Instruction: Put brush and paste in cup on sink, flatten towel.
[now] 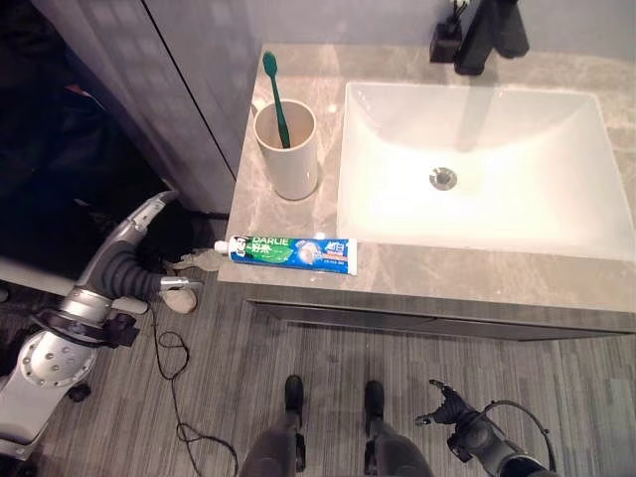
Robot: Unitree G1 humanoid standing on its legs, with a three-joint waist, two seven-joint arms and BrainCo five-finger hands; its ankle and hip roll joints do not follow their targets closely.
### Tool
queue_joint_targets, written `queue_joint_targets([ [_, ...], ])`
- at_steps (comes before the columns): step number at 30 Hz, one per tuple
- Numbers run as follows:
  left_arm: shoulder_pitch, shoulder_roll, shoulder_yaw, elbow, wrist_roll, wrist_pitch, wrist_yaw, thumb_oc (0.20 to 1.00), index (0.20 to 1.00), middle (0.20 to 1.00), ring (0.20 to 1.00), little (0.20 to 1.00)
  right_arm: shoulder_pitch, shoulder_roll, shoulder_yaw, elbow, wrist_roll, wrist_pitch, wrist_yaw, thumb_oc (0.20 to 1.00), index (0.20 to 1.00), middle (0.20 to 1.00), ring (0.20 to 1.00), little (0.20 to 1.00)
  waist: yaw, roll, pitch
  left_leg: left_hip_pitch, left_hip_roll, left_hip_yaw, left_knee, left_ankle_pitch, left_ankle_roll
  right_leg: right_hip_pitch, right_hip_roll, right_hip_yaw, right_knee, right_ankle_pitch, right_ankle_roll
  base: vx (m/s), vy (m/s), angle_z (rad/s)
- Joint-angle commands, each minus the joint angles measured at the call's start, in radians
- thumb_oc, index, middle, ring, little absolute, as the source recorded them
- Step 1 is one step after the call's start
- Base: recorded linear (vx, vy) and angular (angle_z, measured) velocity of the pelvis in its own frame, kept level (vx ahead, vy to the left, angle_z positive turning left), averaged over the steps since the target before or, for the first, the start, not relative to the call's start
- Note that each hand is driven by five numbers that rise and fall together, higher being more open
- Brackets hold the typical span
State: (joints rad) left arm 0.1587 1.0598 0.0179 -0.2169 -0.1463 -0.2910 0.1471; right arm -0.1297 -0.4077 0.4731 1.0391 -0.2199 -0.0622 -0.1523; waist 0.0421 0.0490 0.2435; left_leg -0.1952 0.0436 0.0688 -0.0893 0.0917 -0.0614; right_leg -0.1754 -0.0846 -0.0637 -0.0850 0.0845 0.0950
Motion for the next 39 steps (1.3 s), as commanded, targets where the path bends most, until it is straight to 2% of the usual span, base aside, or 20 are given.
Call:
queue_joint_targets([
  [1,-0.016,0.045,0.002,-0.01,0.019,-0.051,0.015,1.0,1.0,1.0,1.0,1.0,0.0,-0.024,0.039,-0.029,-0.022,0.001,-0.033,1.0,1.0,1.0,1.0,1.0,-0.014,-0.024,-0.032,-0.058,-0.006,-0.029,0.009,0.018,-0.014,-0.032,-0.058,0.059,0.03,0.0,0.067,-0.04,0.002,-0.01],
  [8,-0.084,0.083,-0.117,-0.011,0.049,-0.062,0.013,1.0,1.0,1.0,1.0,1.0,0.001,-0.019,0.06,-0.023,-0.027,-0.004,-0.05,1.0,1.0,1.0,1.0,1.0,-0.032,-0.031,-0.023,-0.088,-0.003,-0.019,0.007,0.028,-0.017,-0.066,-0.059,0.067,0.008,0.027,0.074,-0.05,-0.003,-0.04],
  [16,-0.143,0.094,-0.194,0.001,0.095,-0.064,0.029,1.0,1.0,1.0,1.0,1.0,0.01,-0.012,0.065,-0.036,-0.02,-0.011,-0.058,1.0,1.0,1.0,1.0,1.0,-0.045,-0.042,-0.033,-0.096,-0.002,-0.011,0.002,0.029,-0.019,-0.083,-0.061,0.077,0.003,0.04,0.078,0.0,0.001,-0.04],
  [30,-0.16,0.109,-0.126,0.012,0.215,-0.065,0.114,1.0,1.0,1.0,1.0,1.0,0.04,0.028,0.046,0.05,-0.005,-0.008,-0.068,1.0,1.0,1.0,1.0,1.0,-0.043,-0.047,-0.075,-0.078,0.0,-0.009,0.002,0.016,-0.023,-0.066,-0.065,0.075,-0.002,0.035,0.082,0.01,-0.003,0.0],
  [39,-0.083,0.108,-0.027,-0.007,0.252,-0.06,0.154,1.0,1.0,1.0,1.0,1.0,0.052,0.033,0.038,0.052,-0.015,-0.007,-0.069,1.0,1.0,1.0,1.0,1.0,-0.031,-0.032,-0.102,-0.053,-0.003,-0.008,0.002,0.003,-0.024,-0.042,-0.073,0.072,-0.002,0.022,0.084,0.01,-0.002,0.0],
])
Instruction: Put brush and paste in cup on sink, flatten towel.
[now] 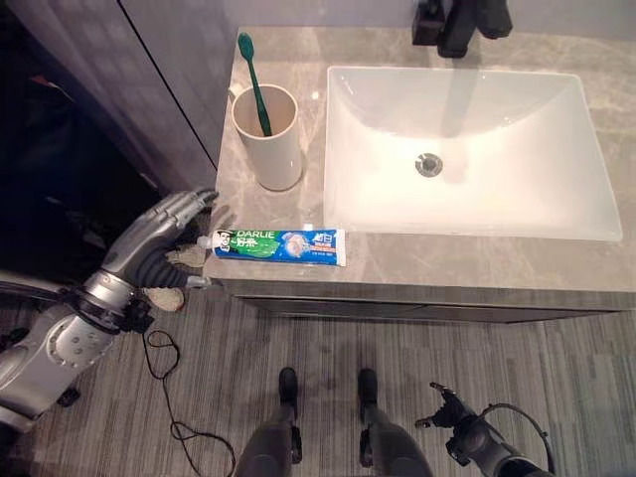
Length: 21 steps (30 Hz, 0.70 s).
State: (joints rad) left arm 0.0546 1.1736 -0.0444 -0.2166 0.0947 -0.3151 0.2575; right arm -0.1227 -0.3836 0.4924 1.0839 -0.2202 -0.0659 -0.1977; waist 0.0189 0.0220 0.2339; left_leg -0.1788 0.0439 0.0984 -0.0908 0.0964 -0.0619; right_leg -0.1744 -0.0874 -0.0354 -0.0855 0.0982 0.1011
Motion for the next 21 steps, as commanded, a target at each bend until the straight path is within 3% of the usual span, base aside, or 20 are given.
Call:
queue_joint_targets([
  [1,0.026,-0.01,0.039,-0.007,0.008,-0.035,0.044,1.0,1.0,1.0,1.0,1.0,0.044,0.009,0.02,0.009,-0.015,-0.002,-0.023,1.0,1.0,1.0,1.0,1.0,-0.008,-0.004,-0.093,-0.069,-0.003,-0.038,0.004,-0.002,-0.023,-0.043,-0.07,0.044,-0.002,0.008,0.078,0.0,0.0,0.0],
  [8,-0.001,-0.038,-0.025,0.022,-0.01,-0.024,0.023,1.0,1.0,1.0,1.0,1.0,0.035,0.002,0.013,0.002,-0.005,0.001,-0.029,1.0,1.0,1.0,1.0,1.0,-0.013,0.002,-0.091,-0.085,-0.004,-0.038,0.004,0.005,-0.024,-0.06,-0.07,0.042,-0.002,0.014,0.077,0.0,-0.001,0.0],
  [21,-0.061,-0.093,-0.138,0.136,-0.006,0.002,0.024,1.0,1.0,1.0,1.0,1.0,0.028,-0.003,-0.019,0.034,0.016,0.01,-0.055,1.0,1.0,1.0,1.0,1.0,-0.028,-0.026,-0.095,-0.122,-0.002,-0.021,0.004,0.012,-0.025,-0.114,-0.068,0.059,-0.002,0.036,0.086,0.01,0.005,-0.05],
])
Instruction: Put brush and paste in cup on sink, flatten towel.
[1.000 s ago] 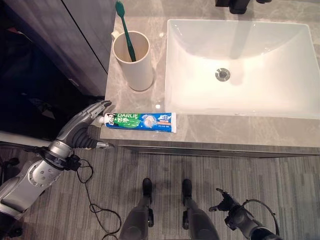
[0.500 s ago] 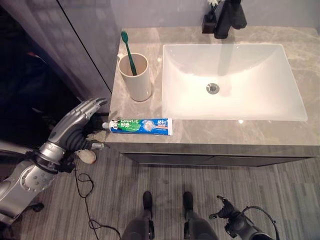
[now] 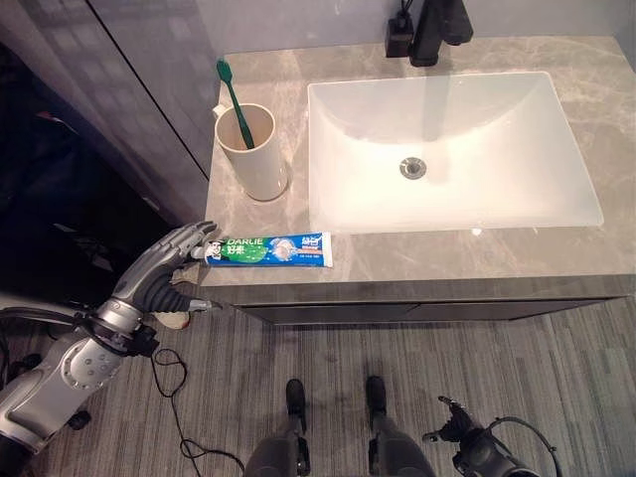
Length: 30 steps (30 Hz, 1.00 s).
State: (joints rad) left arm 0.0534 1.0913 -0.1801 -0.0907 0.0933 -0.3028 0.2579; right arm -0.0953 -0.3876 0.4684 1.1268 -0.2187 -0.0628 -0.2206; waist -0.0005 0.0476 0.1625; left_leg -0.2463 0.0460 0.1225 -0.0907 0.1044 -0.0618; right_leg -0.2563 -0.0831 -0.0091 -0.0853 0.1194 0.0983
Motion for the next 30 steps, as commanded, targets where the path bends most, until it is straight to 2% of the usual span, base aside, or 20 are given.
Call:
queue_joint_targets([
  [1,-0.062,-0.017,-0.007,0.014,-0.008,-0.008,0.024,1.0,1.0,1.0,1.0,1.0,-0.002,0.002,0.008,-0.008,0.013,0.008,-0.033,1.0,1.0,1.0,1.0,1.0,-0.01,-0.052,-0.024,-0.056,-0.004,-0.042,0.003,0.004,-0.024,-0.034,-0.072,0.035,-0.002,0.017,0.088,0.03,0.029,-0.08],
  [11,-0.078,-0.048,-0.022,0.035,-0.011,0.0,0.019,1.0,1.0,1.0,1.0,1.0,0.007,0.017,0.026,-0.007,-0.007,0.013,-0.02,1.0,1.0,1.0,1.0,1.0,-0.014,-0.057,-0.03,-0.054,-0.003,-0.034,0.003,0.0,-0.024,-0.037,-0.076,0.041,-0.002,0.018,0.09,0.04,0.017,-0.07],
  [21,-0.056,-0.046,0.045,-0.017,-0.008,-0.004,0.042,1.0,1.0,1.0,1.0,1.0,0.015,0.025,0.021,0.001,-0.008,0.013,-0.022,1.0,1.0,1.0,1.0,1.0,-0.008,-0.058,-0.046,-0.036,-0.003,-0.039,0.003,-0.01,-0.026,-0.017,-0.077,0.035,-0.002,0.002,0.088,0.03,-0.004,0.0],
  [30,-0.072,-0.027,0.065,-0.015,0.041,0.003,0.075,1.0,1.0,1.0,1.0,1.0,0.013,0.024,0.017,-0.012,0.0,0.009,-0.028,1.0,1.0,1.0,1.0,1.0,-0.006,-0.059,-0.048,-0.042,0.003,-0.041,0.003,-0.009,-0.03,-0.023,-0.076,0.032,-0.002,0.0,0.087,0.0,0.0,0.0],
])
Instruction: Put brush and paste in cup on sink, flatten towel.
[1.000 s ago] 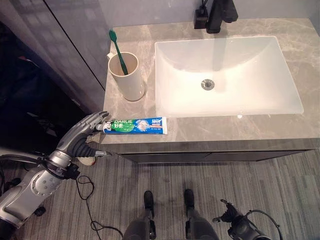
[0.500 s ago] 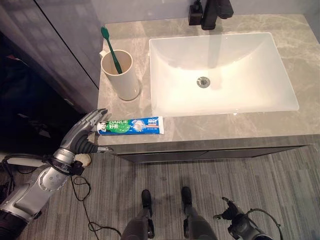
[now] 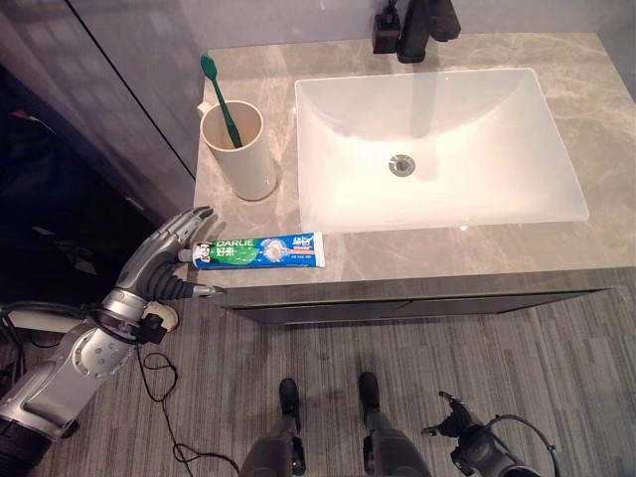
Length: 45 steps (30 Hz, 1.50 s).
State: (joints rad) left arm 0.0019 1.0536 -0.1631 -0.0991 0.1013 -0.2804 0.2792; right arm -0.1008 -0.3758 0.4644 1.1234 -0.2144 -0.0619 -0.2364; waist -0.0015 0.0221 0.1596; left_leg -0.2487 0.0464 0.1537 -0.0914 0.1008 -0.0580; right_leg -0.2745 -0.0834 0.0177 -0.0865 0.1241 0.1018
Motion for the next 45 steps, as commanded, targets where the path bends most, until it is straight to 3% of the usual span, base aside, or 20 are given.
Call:
queue_joint_targets([
  [1,-0.021,0.011,0.051,-0.006,0.035,-0.017,0.056,1.0,1.0,1.0,1.0,1.0,0.02,0.012,0.021,-0.01,-0.004,0.009,-0.012,1.0,1.0,1.0,1.0,1.0,-0.005,-0.034,-0.046,-0.04,0.004,-0.072,0.004,-0.005,-0.034,-0.006,-0.075,0.004,-0.001,-0.006,0.084,0.0,0.0,0.0],
  [29,-0.106,-0.001,-0.032,0.039,0.086,0.002,0.069,1.0,1.0,1.0,1.0,1.0,0.026,0.006,0.019,-0.02,0.013,0.004,-0.021,1.0,1.0,1.0,1.0,1.0,-0.026,-0.03,-0.041,-0.061,0.012,-0.064,0.004,-0.004,-0.038,-0.036,-0.074,0.018,-0.001,-0.005,0.082,0.01,-0.001,-0.02],
  [31,-0.109,-0.001,-0.042,0.044,0.086,0.002,0.066,0.834,0.834,0.834,0.834,0.834,0.025,0.004,0.019,-0.024,0.016,0.003,-0.022,1.0,1.0,1.0,1.0,1.0,-0.026,-0.031,-0.039,-0.063,0.014,-0.065,0.004,-0.003,-0.038,-0.038,-0.074,0.017,-0.001,-0.005,0.082,0.0,0.0,0.0],
  [33,-0.112,-0.003,-0.05,0.052,0.086,0.005,0.064,0.57,0.57,0.57,0.57,0.57,0.024,0.002,0.018,-0.029,0.017,0.003,-0.023,1.0,1.0,1.0,1.0,1.0,-0.026,-0.032,-0.037,-0.068,0.014,-0.065,0.004,-0.001,-0.038,-0.042,-0.073,0.019,-0.001,-0.004,0.081,0.0,0.0,0.0],
  [36,-0.133,0.028,-0.082,0.078,0.156,0.014,0.06,0.435,0.435,0.435,0.435,0.435,0.025,-0.007,0.02,-0.043,0.023,-0.002,-0.027,1.0,1.0,1.0,1.0,1.0,-0.032,-0.035,-0.035,-0.077,0.016,-0.067,0.004,0.002,-0.039,-0.052,-0.071,0.022,-0.001,-0.001,0.081,0.0,-0.008,-0.02],
  [42,-0.176,0.076,-0.152,0.106,0.245,0.009,0.059,0.329,0.329,0.329,0.329,0.329,0.024,-0.006,0.015,-0.035,0.024,-0.009,-0.033,1.0,1.0,1.0,1.0,1.0,-0.036,-0.039,-0.035,-0.087,0.017,-0.063,0.004,0.004,-0.041,-0.064,-0.07,0.026,-0.001,0.002,0.082,0.0,0.0,-0.01],
  [44,-0.19,0.095,-0.177,0.111,0.282,0.006,0.057,0.2,0.2,0.2,0.2,0.2,0.027,-0.004,0.007,-0.022,0.031,-0.012,-0.036,1.0,1.0,1.0,1.0,1.0,-0.042,-0.04,-0.033,-0.094,0.018,-0.062,0.004,0.007,-0.041,-0.072,-0.069,0.028,-0.001,0.005,0.084,0.0,0.0,0.0],
  [45,-0.195,0.098,-0.19,0.118,0.292,0.003,0.055,0.2,0.2,0.2,0.2,0.2,0.026,-0.003,0.001,-0.011,0.037,-0.011,-0.037,1.0,1.0,1.0,1.0,1.0,-0.043,-0.041,-0.033,-0.095,0.019,-0.061,0.004,0.007,-0.042,-0.074,-0.069,0.026,-0.001,0.006,0.086,0.0,0.0,0.0],
])
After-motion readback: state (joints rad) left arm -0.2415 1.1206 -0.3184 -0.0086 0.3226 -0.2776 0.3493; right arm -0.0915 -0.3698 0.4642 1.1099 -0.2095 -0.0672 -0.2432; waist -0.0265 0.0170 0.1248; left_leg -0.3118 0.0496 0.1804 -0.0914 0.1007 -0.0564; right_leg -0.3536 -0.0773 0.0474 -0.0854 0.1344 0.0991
